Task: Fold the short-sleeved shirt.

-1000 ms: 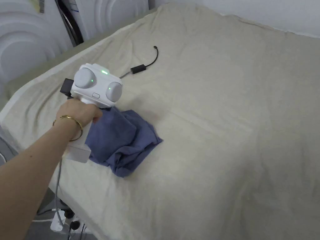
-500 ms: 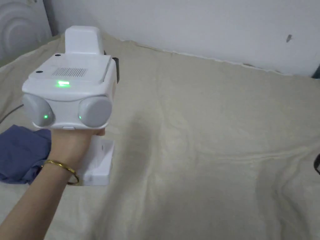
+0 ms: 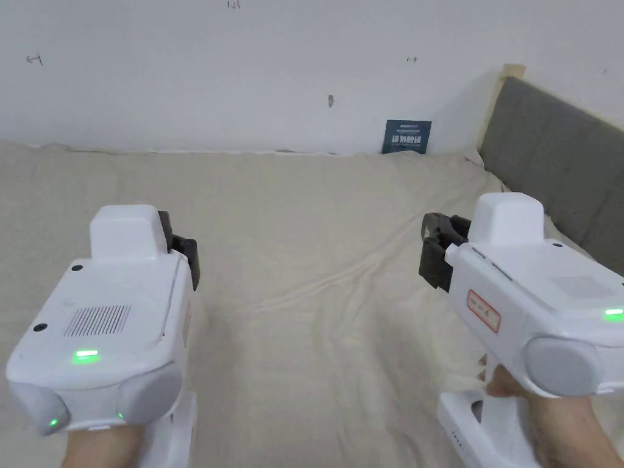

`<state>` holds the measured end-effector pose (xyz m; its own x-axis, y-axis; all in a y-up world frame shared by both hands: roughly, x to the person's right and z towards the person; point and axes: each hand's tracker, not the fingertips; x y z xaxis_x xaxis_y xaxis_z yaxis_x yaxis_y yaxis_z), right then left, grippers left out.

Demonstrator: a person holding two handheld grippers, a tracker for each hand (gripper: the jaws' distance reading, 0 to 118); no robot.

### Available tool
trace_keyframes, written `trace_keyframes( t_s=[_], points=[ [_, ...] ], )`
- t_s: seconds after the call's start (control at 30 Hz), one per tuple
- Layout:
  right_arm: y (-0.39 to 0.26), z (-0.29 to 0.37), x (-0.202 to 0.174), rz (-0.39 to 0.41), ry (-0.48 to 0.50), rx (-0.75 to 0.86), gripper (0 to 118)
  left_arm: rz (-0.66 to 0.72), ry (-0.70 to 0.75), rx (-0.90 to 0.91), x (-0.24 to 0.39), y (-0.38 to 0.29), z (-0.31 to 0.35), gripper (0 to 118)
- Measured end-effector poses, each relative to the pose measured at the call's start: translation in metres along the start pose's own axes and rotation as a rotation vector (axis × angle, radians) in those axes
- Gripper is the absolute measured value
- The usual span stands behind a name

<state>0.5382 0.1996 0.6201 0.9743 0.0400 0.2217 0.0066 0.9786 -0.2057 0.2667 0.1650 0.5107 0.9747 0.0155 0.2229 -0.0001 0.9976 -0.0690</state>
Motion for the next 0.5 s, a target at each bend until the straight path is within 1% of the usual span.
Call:
trace_keyframes(
  t_s=[0.2,0.3,0.5],
  points=[
    [-0.032,0.007,0.01,0.01,-0.052,-0.017,1,-0.042,-0.008,-0.047,0.001,-0.025,0.001,0],
    [-0.042,0.008,0.013,-0.014,-0.051,-0.026,1,-0.04,-0.017,-0.069,0.0,-0.031,0.003,0],
    [-0.05,0.007,0.014,-0.033,-0.053,-0.043,1,-0.046,-0.023,-0.079,-0.003,-0.035,0.012,0]
  ],
)
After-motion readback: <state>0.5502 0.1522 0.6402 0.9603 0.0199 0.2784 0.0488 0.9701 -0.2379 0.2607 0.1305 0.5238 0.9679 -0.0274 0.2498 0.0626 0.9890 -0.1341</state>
